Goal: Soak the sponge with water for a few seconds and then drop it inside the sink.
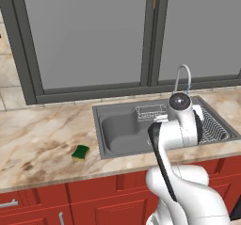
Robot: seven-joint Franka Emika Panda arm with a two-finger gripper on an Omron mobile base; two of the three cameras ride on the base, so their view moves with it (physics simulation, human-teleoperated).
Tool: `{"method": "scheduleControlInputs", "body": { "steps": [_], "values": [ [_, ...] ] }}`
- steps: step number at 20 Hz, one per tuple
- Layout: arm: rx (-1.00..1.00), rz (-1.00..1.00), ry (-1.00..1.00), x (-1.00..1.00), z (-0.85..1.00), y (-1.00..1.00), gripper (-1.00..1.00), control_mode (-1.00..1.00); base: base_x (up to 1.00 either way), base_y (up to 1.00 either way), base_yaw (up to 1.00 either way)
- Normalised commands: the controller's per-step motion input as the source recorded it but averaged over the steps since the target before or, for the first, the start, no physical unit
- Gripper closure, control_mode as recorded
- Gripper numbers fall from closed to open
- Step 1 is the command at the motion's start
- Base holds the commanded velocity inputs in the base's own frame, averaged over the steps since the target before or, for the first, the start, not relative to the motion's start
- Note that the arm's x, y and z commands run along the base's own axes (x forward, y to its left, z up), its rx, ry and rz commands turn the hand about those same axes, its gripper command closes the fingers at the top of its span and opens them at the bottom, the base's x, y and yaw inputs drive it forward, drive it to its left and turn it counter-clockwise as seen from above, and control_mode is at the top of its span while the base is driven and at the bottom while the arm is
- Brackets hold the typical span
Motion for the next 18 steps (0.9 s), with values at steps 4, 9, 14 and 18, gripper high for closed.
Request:
{"method": "scheduleControlInputs", "body": {
  "steps": [4,9,14,18],
  "values": [
    [0.06,0.12,0.13,0.01,0.49,0.29,-1.00,-1.00,0.00,0.00,0.00],
    [0.11,0.21,0.16,0.06,0.24,0.23,-1.00,-1.00,0.00,0.00,0.00],
    [0.10,0.23,0.14,0.00,0.00,0.37,-1.00,-1.00,0.00,0.00,0.00],
    [0.01,0.12,0.14,0.03,0.00,0.69,-1.00,-1.00,0.00,0.00,0.00]
  ]
}}
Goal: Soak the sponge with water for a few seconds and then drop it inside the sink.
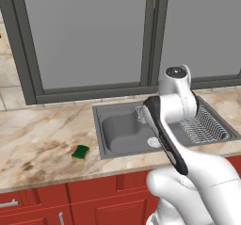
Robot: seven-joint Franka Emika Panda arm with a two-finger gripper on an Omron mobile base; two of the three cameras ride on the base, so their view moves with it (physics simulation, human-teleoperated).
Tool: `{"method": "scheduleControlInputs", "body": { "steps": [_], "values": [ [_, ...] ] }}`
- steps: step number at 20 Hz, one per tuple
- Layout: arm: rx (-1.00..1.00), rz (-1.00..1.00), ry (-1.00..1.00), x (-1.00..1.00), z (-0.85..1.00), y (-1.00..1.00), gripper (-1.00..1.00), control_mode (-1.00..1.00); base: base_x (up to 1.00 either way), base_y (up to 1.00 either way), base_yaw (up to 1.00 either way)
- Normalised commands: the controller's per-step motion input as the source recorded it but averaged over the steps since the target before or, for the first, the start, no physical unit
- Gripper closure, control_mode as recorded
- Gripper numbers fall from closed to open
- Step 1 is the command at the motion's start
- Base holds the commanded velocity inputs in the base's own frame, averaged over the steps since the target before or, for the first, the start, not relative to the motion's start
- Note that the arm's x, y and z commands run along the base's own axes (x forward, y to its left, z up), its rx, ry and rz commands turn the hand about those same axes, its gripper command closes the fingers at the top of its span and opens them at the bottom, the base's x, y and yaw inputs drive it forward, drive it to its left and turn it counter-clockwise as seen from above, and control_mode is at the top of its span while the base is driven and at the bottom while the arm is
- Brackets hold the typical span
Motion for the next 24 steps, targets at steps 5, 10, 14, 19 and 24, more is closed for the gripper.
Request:
{"method": "scheduleControlInputs", "body": {
  "steps": [5,10,14,19,24],
  "values": [
    [0.00,0.04,0.20,0.11,0.00,0.87,-1.00,-1.00,0.00,0.00,0.00],
    [0.04,0.00,0.13,0.10,-0.05,0.58,-1.00,-1.00,0.00,0.00,0.00],
    [0.20,0.00,0.18,0.27,-0.28,0.05,-1.00,-1.00,0.00,0.00,0.00],
    [0.15,0.00,0.22,0.27,-0.14,0.08,-1.00,-1.00,0.00,0.00,0.00],
    [0.00,-0.03,0.10,0.17,0.00,0.30,-1.00,-1.00,0.00,0.00,0.00]
  ]
}}
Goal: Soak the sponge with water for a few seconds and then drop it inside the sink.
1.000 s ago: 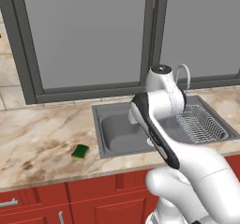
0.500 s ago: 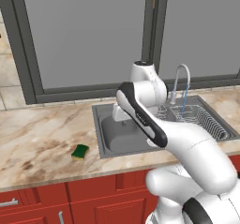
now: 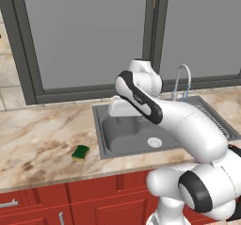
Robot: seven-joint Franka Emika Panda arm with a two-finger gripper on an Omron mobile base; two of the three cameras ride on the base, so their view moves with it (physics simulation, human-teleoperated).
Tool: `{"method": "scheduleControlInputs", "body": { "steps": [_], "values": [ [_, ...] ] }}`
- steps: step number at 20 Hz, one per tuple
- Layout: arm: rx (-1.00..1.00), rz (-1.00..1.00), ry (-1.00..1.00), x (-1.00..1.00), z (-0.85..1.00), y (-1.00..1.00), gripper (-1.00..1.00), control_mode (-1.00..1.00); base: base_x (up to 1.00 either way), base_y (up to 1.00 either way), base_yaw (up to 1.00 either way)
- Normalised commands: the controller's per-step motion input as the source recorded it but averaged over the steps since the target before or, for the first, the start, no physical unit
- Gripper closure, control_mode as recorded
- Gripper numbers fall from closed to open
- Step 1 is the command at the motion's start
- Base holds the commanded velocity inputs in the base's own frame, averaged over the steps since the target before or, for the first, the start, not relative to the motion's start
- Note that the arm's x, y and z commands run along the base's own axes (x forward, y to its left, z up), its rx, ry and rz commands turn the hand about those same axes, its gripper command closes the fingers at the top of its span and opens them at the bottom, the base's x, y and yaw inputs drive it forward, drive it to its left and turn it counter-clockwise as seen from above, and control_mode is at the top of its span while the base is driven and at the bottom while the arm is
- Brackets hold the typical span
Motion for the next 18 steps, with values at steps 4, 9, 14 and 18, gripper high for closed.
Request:
{"method": "scheduleControlInputs", "body": {
  "steps": [4,9,14,18],
  "values": [
    [0.00,-0.03,0.02,0.07,-0.01,0.34,-1.00,-1.00,0.00,0.00,0.00],
    [0.00,-0.08,0.00,0.00,-0.18,0.28,-1.00,-1.00,0.00,0.00,0.00],
    [0.00,-0.14,0.00,0.00,-0.35,0.31,-1.00,-1.00,0.00,0.00,0.00],
    [0.00,-0.22,0.00,0.00,-0.28,0.21,-1.00,-1.00,0.00,0.00,0.00]
  ]
}}
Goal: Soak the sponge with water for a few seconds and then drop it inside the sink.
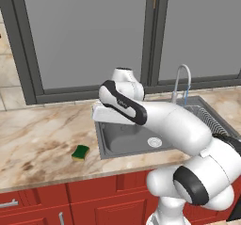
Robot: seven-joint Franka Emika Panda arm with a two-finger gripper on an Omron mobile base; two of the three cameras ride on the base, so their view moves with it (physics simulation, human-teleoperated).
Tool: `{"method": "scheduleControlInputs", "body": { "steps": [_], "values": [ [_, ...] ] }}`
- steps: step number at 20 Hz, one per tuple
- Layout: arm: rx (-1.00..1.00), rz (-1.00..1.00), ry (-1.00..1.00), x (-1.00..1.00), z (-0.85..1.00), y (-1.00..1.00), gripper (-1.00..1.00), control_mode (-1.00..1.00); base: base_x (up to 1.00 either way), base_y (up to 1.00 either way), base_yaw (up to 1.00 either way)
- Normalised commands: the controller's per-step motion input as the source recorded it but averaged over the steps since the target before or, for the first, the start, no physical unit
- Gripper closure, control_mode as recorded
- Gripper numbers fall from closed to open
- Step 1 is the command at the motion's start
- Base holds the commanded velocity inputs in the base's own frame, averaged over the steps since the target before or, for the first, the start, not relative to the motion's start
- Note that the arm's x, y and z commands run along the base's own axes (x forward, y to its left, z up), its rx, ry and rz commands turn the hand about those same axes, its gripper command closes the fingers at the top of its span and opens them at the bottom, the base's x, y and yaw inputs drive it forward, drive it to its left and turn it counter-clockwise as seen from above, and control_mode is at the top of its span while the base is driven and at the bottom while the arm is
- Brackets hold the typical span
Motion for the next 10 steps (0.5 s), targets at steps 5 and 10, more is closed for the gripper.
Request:
{"method": "scheduleControlInputs", "body": {
  "steps": [5,10],
  "values": [
    [0.00,-0.29,0.00,0.01,-0.05,0.07,-1.00,-1.00,0.00,0.00,0.00],
    [0.00,-0.29,0.00,0.02,-0.04,0.13,-1.00,-1.00,0.00,0.00,0.00]
  ]
}}
